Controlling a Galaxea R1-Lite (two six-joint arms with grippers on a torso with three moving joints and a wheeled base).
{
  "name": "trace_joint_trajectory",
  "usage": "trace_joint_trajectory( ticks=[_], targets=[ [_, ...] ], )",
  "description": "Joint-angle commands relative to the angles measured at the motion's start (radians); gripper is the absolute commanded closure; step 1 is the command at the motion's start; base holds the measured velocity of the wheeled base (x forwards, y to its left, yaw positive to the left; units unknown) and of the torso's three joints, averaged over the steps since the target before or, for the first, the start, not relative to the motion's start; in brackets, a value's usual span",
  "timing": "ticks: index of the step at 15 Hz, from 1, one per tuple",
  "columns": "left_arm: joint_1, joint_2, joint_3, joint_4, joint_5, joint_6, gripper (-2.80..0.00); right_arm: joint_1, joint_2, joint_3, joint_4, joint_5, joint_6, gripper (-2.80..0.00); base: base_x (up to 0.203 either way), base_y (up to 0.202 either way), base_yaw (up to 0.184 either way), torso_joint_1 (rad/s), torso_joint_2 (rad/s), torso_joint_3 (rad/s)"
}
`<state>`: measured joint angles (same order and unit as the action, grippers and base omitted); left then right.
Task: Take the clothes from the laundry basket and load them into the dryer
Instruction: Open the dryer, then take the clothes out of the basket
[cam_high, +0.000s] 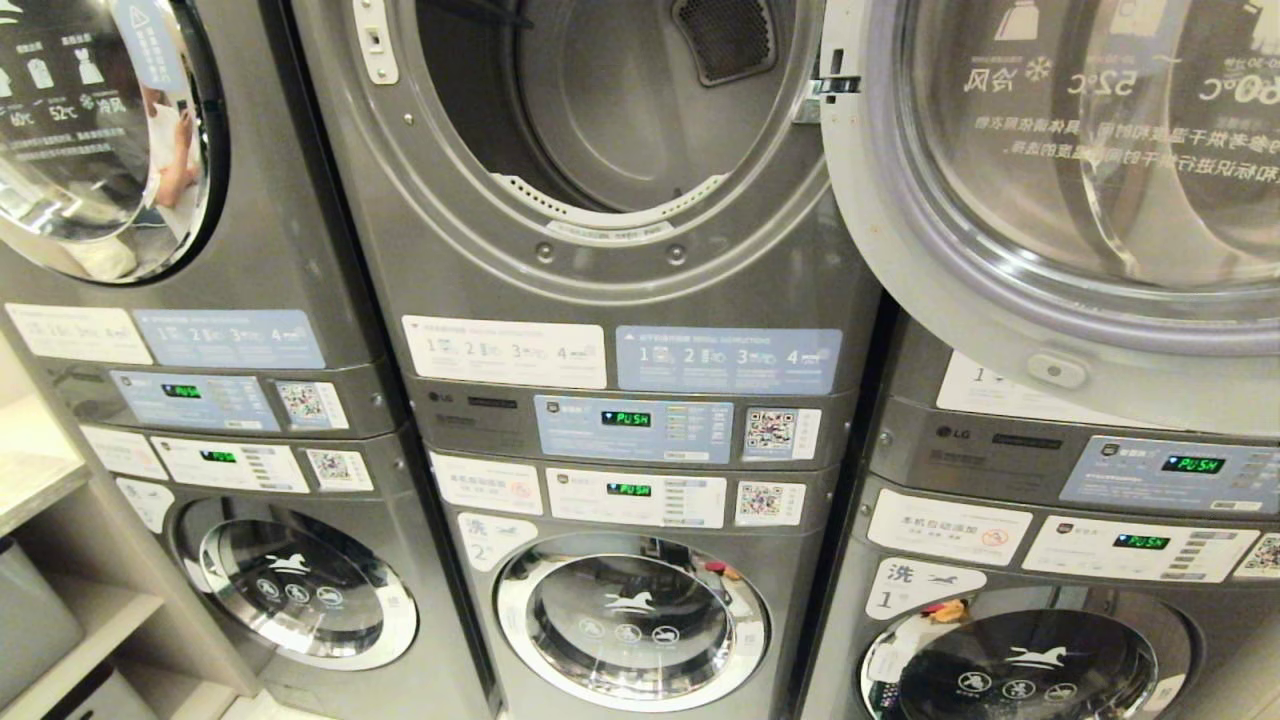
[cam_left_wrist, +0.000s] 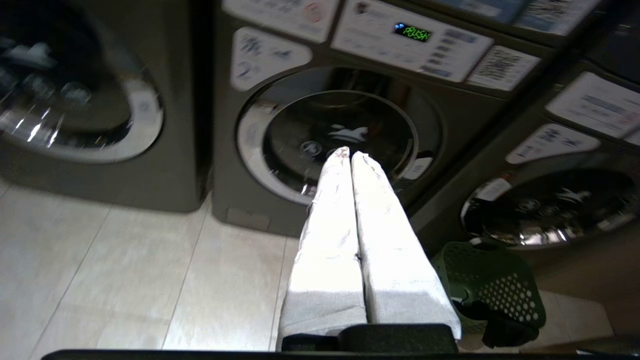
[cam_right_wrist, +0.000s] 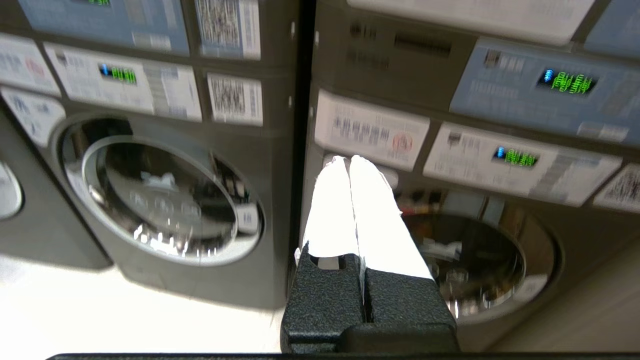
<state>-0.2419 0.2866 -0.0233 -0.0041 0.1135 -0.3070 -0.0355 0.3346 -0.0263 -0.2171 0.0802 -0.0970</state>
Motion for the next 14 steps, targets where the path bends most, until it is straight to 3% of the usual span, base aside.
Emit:
trace_joint_trajectory(
  ticks=[1, 3, 6, 9, 14],
  targets=[
    [-0.016, 0.001, 0.041, -0.06, -0.08, 0.051, 0.0, 0.008, -0.136, 0.027, 0.093, -0.004, -0.004, 0.0, 0.0, 0.0, 0.0, 0.0, 0.0, 0.0],
    [-0.065, -0.001, 0.042, -0.058, -0.067, 0.058, 0.0, 0.028, -0.221, 0.016, 0.26, -0.026, -0.02, 0.0, 0.0, 0.0, 0.0, 0.0, 0.0, 0.0],
    [0.024, -0.002, 0.04, -0.008, -0.038, 0.071, 0.0, 0.031, -0.213, 0.01, 0.272, -0.032, -0.023, 0.0, 0.0, 0.0, 0.0, 0.0, 0.0, 0.0],
    [0.189, 0.001, 0.035, 0.006, -0.042, 0.087, 0.0, 0.031, -0.2, 0.009, 0.274, -0.03, -0.021, 0.0, 0.0, 0.0, 0.0, 0.0, 0.0, 0.0],
    [0.22, -0.148, 0.036, 0.007, -0.059, 0.105, 0.0, 0.032, -0.336, 0.012, 0.266, -0.036, 0.01, 0.0, 0.0, 0.0, 0.0, 0.0, 0.0, 0.0]
  ],
)
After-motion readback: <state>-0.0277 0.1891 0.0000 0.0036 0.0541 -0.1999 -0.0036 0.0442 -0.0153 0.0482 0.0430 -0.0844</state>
